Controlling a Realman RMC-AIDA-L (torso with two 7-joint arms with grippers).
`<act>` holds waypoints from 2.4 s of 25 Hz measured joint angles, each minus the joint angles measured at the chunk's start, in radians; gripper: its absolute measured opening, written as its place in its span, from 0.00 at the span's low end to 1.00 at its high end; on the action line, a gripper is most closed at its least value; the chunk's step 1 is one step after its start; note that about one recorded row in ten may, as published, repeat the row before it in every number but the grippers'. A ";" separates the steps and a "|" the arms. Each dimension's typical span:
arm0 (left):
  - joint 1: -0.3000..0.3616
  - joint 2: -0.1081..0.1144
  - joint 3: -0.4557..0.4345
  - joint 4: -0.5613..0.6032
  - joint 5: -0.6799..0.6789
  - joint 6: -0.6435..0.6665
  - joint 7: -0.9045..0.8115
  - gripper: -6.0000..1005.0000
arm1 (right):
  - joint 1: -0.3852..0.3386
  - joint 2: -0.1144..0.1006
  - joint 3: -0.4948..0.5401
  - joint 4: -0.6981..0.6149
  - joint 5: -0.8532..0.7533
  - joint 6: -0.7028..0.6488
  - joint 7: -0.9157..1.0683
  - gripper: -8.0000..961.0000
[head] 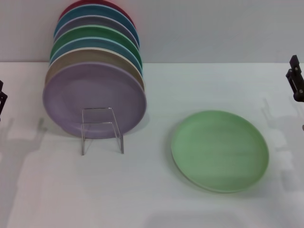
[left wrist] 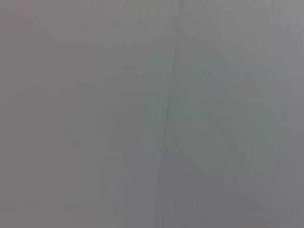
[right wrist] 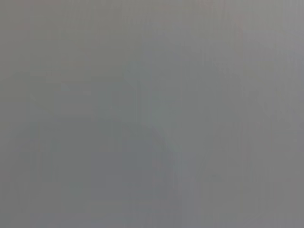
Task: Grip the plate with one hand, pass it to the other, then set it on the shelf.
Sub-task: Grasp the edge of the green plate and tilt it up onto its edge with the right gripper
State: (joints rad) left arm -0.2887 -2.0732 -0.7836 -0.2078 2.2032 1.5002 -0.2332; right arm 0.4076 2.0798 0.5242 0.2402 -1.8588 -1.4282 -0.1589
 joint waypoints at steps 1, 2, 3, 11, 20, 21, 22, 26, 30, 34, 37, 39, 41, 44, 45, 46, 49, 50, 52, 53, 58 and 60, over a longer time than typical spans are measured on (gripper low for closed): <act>0.002 0.000 0.000 0.001 0.000 0.000 0.000 0.81 | 0.000 0.000 0.001 0.000 0.001 0.000 -0.001 0.74; 0.003 0.000 0.000 0.001 0.001 0.000 0.000 0.81 | -0.002 0.000 0.002 0.000 0.001 0.000 -0.005 0.74; 0.005 0.000 0.000 0.001 0.002 0.001 0.000 0.81 | -0.003 0.000 0.002 0.001 0.001 -0.001 -0.011 0.74; 0.009 0.001 0.000 0.000 0.004 0.013 0.000 0.81 | -0.019 0.003 0.005 0.005 0.004 -0.037 -0.115 0.74; 0.022 0.001 0.000 -0.002 0.007 0.020 0.000 0.81 | -0.042 0.000 0.029 0.120 0.026 -0.072 -0.341 0.74; 0.023 0.001 0.000 -0.002 0.007 0.022 0.000 0.81 | -0.042 0.000 0.029 0.120 0.026 -0.072 -0.341 0.74; 0.023 0.001 0.000 -0.002 0.007 0.022 0.000 0.81 | -0.043 -0.001 0.039 0.142 0.027 -0.057 -0.341 0.74; 0.027 0.001 0.000 -0.002 0.007 0.038 0.000 0.81 | -0.043 -0.008 0.097 0.258 0.027 0.070 -0.347 0.74; 0.028 0.003 0.000 -0.002 0.007 0.042 0.000 0.81 | -0.057 -0.038 0.182 0.434 0.021 0.290 -0.378 0.74; 0.030 0.004 0.000 -0.001 0.007 0.050 0.000 0.81 | -0.101 -0.080 0.290 0.643 0.019 0.560 -0.466 0.74; 0.030 0.004 0.000 0.002 0.007 0.056 0.000 0.81 | -0.149 -0.097 0.404 0.786 0.017 0.798 -0.563 0.74; 0.030 0.004 0.000 0.004 0.007 0.057 0.000 0.81 | -0.189 -0.091 0.515 0.868 0.017 0.981 -0.644 0.74; 0.030 0.004 0.000 0.004 0.007 0.057 0.000 0.81 | -0.226 -0.062 0.650 0.929 0.017 1.188 -0.719 0.74; 0.029 0.004 0.000 0.002 0.007 0.058 0.000 0.81 | -0.253 -0.018 0.864 0.982 0.000 1.473 -0.787 0.74; 0.029 0.004 0.000 0.001 0.007 0.058 0.000 0.81 | -0.253 -0.010 0.935 0.995 -0.027 1.588 -0.783 0.74; 0.029 0.004 0.000 0.001 0.007 0.058 0.000 0.81 | -0.249 -0.006 0.992 1.006 -0.058 1.681 -0.766 0.74; 0.027 0.004 0.000 0.001 0.007 0.058 0.000 0.81 | -0.225 -0.008 1.116 1.041 -0.175 1.898 -0.661 0.74; 0.025 0.004 0.000 0.002 0.007 0.058 0.000 0.81 | -0.214 -0.008 1.158 1.061 -0.219 1.966 -0.623 0.74; 0.024 0.003 0.000 0.001 0.007 0.057 0.000 0.81 | -0.195 -0.008 1.229 1.103 -0.303 2.106 -0.559 0.74; 0.024 0.003 0.000 0.000 0.007 0.057 0.000 0.81 | -0.183 -0.008 1.264 1.131 -0.342 2.180 -0.525 0.74; 0.023 0.001 0.000 -0.003 0.007 0.057 -0.002 0.81 | -0.116 -0.010 1.394 1.225 -0.494 2.500 -0.390 0.74; 0.023 0.001 0.000 -0.008 0.007 0.057 -0.007 0.81 | -0.059 -0.011 1.463 1.232 -0.558 2.652 -0.333 0.74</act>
State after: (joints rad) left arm -0.2653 -2.0723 -0.7838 -0.2158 2.2105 1.5574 -0.2397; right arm 0.3481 2.0687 1.9872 1.4724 -2.4168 1.2234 -0.4922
